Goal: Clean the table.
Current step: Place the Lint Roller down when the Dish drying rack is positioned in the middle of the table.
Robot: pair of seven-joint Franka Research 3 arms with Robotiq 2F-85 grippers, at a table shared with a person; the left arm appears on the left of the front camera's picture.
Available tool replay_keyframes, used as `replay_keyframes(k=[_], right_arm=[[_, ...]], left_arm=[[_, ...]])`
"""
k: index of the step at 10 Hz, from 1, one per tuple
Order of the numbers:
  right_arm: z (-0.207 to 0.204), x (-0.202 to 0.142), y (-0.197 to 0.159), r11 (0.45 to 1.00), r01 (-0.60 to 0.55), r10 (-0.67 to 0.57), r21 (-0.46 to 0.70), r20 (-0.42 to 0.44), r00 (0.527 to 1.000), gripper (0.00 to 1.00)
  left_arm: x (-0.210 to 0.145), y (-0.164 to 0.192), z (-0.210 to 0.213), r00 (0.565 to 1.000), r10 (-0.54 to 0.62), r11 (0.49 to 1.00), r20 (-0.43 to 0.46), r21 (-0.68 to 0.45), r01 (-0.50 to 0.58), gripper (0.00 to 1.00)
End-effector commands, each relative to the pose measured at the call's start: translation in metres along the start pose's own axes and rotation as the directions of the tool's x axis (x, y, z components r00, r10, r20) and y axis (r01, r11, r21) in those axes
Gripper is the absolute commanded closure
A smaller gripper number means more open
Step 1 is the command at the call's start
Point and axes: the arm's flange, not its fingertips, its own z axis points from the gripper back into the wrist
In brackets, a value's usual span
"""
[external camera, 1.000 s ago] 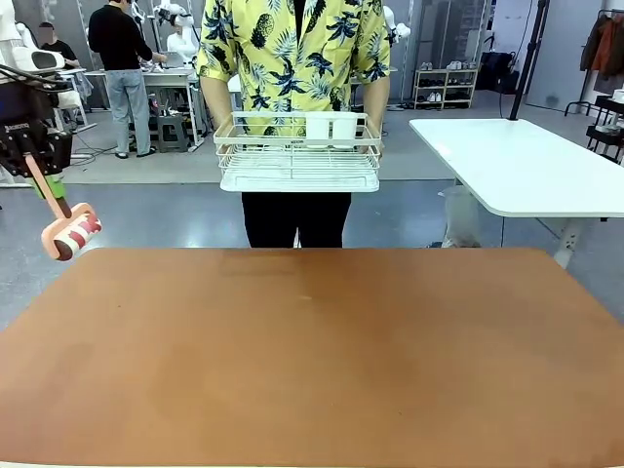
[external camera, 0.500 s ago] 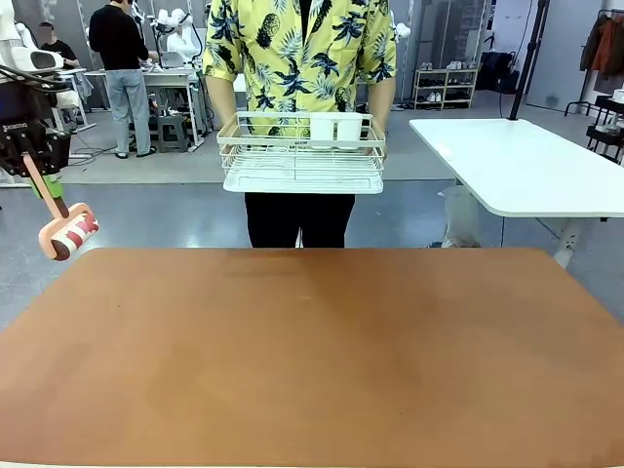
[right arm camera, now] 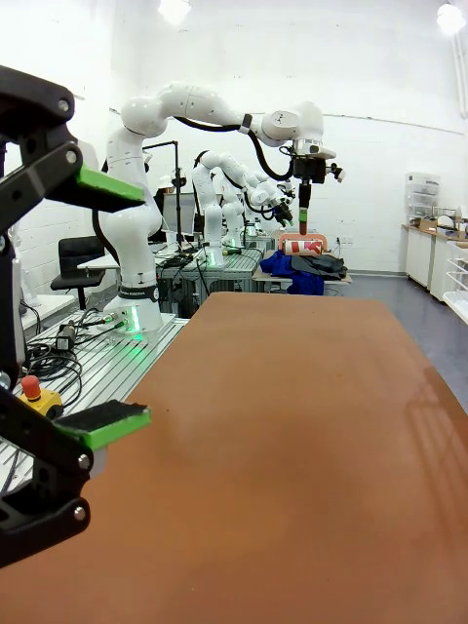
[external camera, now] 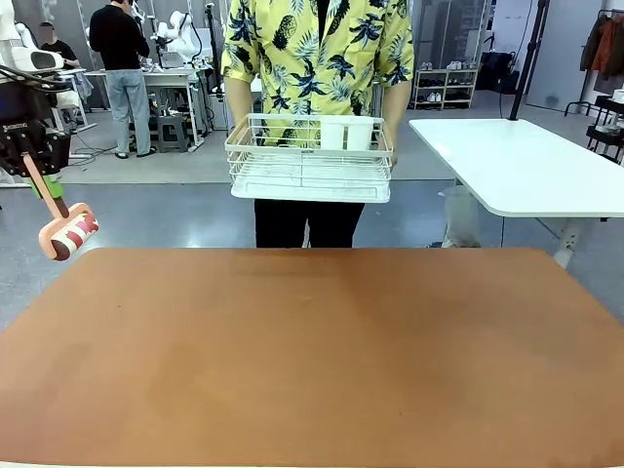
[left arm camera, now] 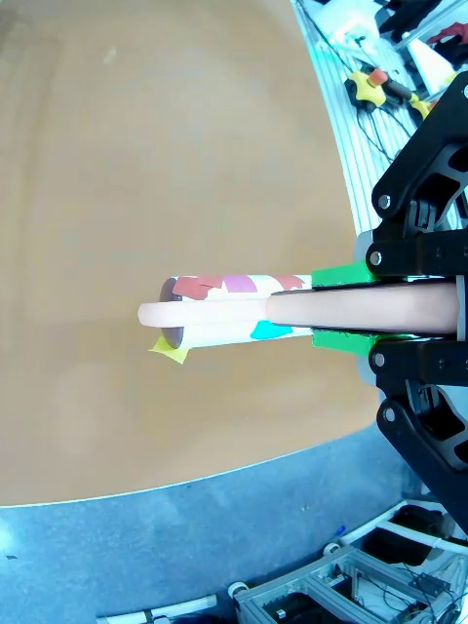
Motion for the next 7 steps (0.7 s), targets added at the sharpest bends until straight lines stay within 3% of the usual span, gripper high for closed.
replay_keyframes(k=[1, 7], right_arm=[[0.0005, -0.0003, 0.0034, 1.0, -0.01, 0.01, 0.007, 0.001, 1.0, 0.0], [0.0005, -0.0003, 0.0034, 1.0, -0.01, 0.01, 0.007, 0.001, 1.0, 0.0]], left_arm=[[0.001, 0.0013, 0.0054, 1.0, 0.017, 1.0, -0.01, 0.019, -0.017, 0.79], [0.001, 0.0013, 0.0054, 1.0, 0.017, 1.0, -0.01, 0.019, -0.017, 0.79]])
